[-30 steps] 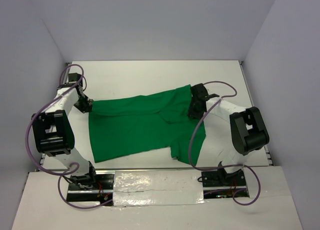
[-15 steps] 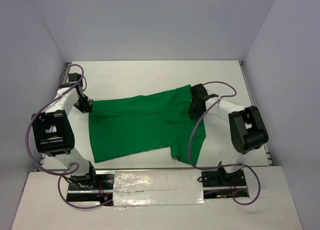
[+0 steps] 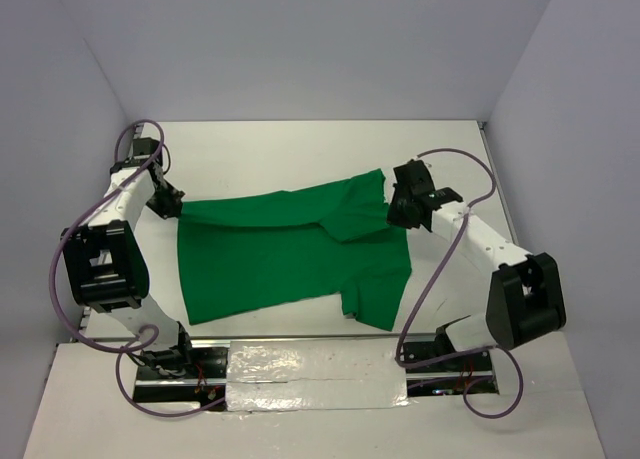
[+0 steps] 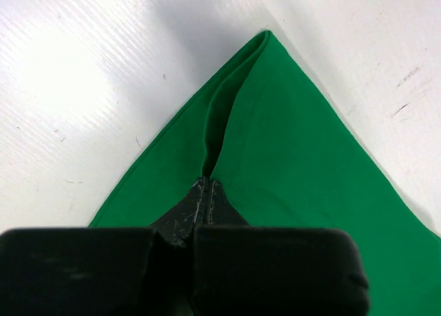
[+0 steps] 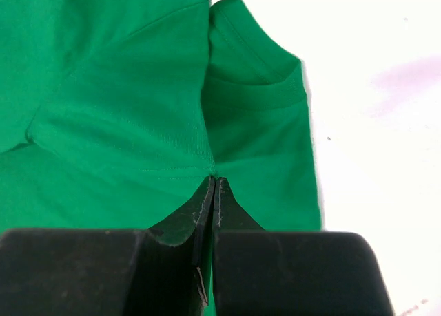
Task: Fold and stack the t-shirts
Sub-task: Fold the flattened tshirt in 1/3 of the way
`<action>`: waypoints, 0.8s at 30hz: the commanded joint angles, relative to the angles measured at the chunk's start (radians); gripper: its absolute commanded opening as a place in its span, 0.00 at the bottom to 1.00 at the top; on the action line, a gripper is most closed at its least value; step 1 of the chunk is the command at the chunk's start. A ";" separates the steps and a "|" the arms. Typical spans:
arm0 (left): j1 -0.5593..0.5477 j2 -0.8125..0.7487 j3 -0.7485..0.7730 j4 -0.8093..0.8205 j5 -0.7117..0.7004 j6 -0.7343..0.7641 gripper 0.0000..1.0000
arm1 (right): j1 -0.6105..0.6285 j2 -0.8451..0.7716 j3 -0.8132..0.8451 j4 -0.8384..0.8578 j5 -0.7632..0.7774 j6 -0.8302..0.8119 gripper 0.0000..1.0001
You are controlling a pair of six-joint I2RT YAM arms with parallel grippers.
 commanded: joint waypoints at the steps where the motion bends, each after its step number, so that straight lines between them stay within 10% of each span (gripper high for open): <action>1: 0.000 -0.037 0.041 -0.038 -0.024 0.031 0.00 | 0.013 -0.053 0.033 -0.079 0.018 -0.040 0.00; 18: 0.000 -0.057 -0.069 -0.015 -0.004 0.037 0.03 | 0.057 -0.124 -0.115 -0.101 0.035 -0.011 0.11; 21: 0.000 -0.024 -0.061 -0.040 -0.018 0.030 0.45 | 0.057 -0.098 -0.150 -0.080 0.050 0.014 0.57; 22: -0.001 -0.016 -0.051 -0.051 -0.022 0.030 0.80 | 0.057 -0.093 -0.147 -0.083 0.063 0.026 0.59; 24: -0.004 -0.020 -0.022 -0.054 -0.024 0.031 0.93 | 0.071 -0.098 -0.121 -0.078 0.093 0.034 0.60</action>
